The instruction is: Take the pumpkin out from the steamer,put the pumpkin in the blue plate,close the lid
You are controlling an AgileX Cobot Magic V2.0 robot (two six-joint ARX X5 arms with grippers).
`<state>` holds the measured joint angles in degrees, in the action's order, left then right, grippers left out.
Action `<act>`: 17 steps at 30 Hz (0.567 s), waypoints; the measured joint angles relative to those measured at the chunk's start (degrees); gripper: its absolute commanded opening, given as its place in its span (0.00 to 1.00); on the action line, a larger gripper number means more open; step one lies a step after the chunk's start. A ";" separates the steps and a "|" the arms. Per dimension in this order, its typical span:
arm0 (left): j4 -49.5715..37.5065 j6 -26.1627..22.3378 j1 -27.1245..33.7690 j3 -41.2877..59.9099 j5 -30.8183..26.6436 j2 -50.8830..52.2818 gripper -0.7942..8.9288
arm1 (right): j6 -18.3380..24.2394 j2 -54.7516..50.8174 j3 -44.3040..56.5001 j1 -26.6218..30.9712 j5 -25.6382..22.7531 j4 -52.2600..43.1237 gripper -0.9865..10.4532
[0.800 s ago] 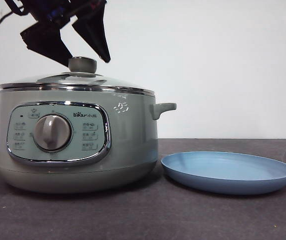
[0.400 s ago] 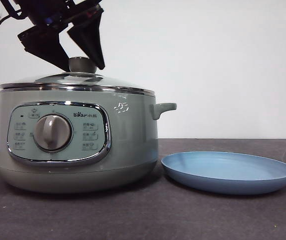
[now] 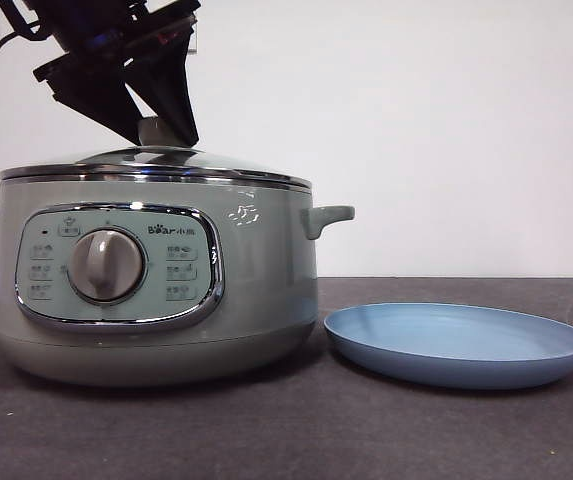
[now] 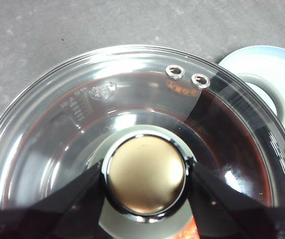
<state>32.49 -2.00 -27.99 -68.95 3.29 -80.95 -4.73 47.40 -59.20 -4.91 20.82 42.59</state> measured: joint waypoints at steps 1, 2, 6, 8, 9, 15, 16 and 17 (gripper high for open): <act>-0.02 0.02 0.00 0.00 -0.48 0.02 0.07 | 0.00 0.00 0.00 0.00 0.00 0.00 0.50; -0.17 0.04 0.00 0.02 -1.05 0.04 0.07 | 0.00 0.00 0.00 0.00 0.00 0.00 0.50; -0.46 0.02 -0.31 0.37 -2.27 0.81 0.07 | 0.00 0.00 0.00 0.00 0.15 0.00 0.50; -0.46 0.00 -0.31 0.46 -2.51 1.90 0.07 | 0.00 0.02 0.00 0.00 0.20 -0.04 0.50; -0.57 -0.13 -0.31 0.46 -2.78 2.82 0.07 | 0.00 0.07 0.00 0.00 0.20 -0.13 0.50; -0.81 -0.52 -0.26 0.46 -6.60 11.13 0.07 | 0.00 2.01 0.00 -0.96 2.82 -1.33 0.50; -0.76 -0.55 -0.26 0.46 -7.37 12.55 0.07 | 0.00 2.73 0.00 -1.46 3.89 -1.84 0.50; -0.59 -0.55 -0.26 0.46 -8.02 13.73 0.07 | -0.02 3.43 0.00 -1.99 4.44 -2.25 0.50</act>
<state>31.90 -2.55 -28.25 -68.49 -4.73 -67.22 -4.75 50.83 -59.20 -6.90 25.26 40.34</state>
